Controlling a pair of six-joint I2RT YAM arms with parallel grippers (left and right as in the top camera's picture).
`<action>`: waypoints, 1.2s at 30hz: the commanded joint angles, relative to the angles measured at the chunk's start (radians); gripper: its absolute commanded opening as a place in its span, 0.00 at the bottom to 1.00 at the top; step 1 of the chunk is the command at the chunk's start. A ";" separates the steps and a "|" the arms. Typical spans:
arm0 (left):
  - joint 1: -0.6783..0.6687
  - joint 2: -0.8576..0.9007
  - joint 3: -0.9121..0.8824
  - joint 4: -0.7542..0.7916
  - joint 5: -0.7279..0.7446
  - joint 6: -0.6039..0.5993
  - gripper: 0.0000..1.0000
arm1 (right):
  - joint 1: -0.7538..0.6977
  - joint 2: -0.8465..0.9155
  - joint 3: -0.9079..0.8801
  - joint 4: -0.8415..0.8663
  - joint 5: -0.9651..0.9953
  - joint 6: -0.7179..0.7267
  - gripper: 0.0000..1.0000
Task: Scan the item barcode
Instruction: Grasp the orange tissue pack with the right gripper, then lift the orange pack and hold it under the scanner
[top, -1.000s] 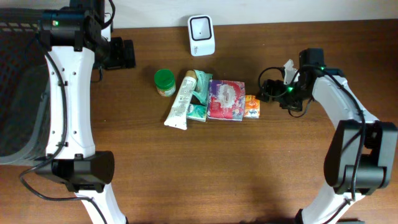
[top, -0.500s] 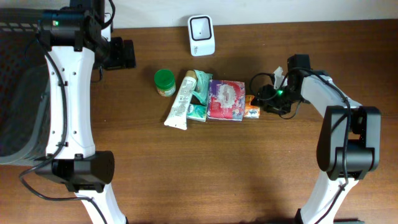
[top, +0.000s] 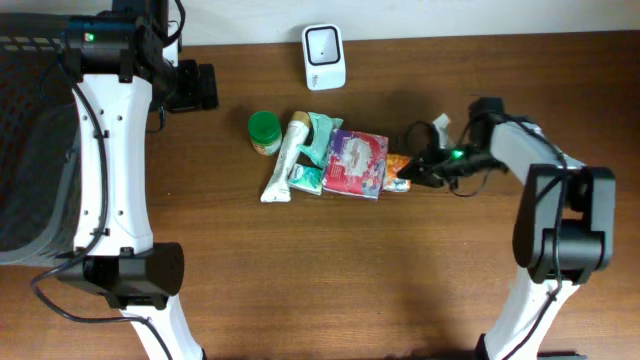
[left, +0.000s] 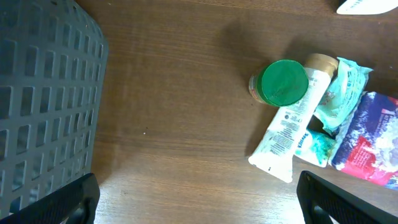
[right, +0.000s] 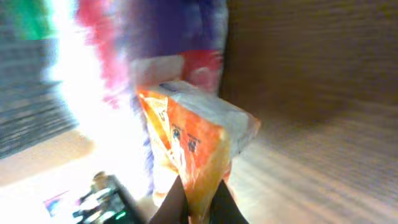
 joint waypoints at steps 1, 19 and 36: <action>-0.001 0.003 -0.006 -0.001 -0.004 -0.009 0.99 | -0.092 -0.040 0.002 -0.048 -0.310 -0.123 0.04; -0.001 0.003 -0.006 -0.002 -0.004 -0.009 0.99 | 0.140 -0.040 0.239 -0.097 -0.619 -0.427 0.04; -0.001 0.003 -0.006 -0.002 -0.004 -0.009 0.99 | 0.257 -0.040 0.486 0.042 -0.619 -0.117 0.04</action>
